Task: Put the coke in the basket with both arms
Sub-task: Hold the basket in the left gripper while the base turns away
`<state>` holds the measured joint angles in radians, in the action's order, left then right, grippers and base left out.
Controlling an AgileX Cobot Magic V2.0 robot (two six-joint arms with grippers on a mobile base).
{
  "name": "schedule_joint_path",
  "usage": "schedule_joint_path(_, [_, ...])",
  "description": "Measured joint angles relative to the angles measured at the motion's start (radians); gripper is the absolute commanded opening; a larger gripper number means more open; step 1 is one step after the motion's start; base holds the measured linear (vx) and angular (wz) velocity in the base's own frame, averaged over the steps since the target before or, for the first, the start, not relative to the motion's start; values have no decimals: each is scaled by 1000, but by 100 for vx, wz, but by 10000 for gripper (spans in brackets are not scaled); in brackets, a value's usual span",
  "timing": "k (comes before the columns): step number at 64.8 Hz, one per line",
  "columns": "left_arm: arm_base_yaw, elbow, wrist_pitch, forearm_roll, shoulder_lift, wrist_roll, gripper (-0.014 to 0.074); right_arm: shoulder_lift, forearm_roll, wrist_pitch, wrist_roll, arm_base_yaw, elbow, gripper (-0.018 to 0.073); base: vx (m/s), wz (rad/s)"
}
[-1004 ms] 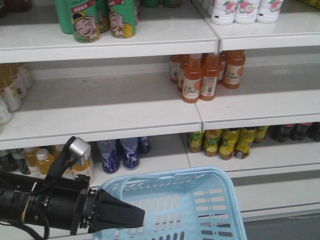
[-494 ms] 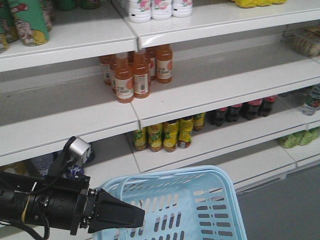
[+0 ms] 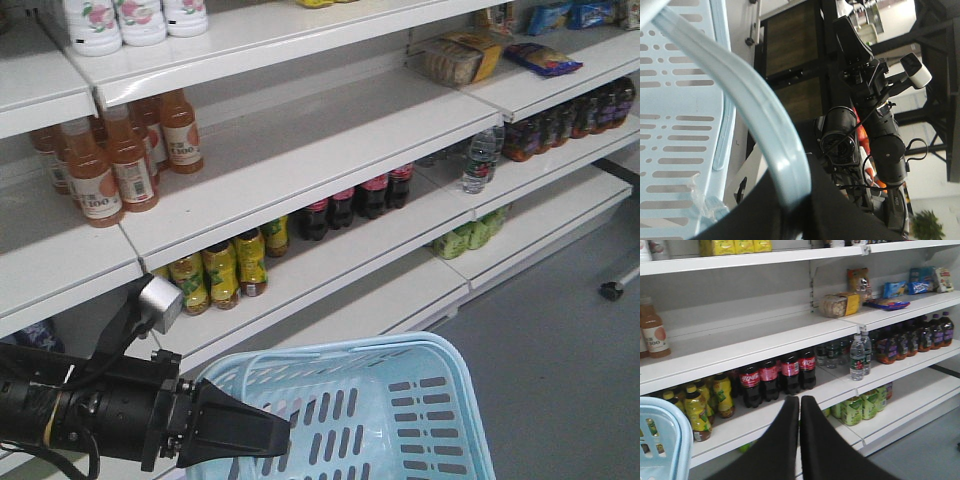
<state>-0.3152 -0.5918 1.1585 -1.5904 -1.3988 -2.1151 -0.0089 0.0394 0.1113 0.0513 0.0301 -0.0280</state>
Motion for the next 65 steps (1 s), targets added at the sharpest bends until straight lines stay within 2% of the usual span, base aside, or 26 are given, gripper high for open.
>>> schedule_joint_path(65, [0,0,0,0,0,0,-8,0,0,0,1,0,0,-4,0,-46])
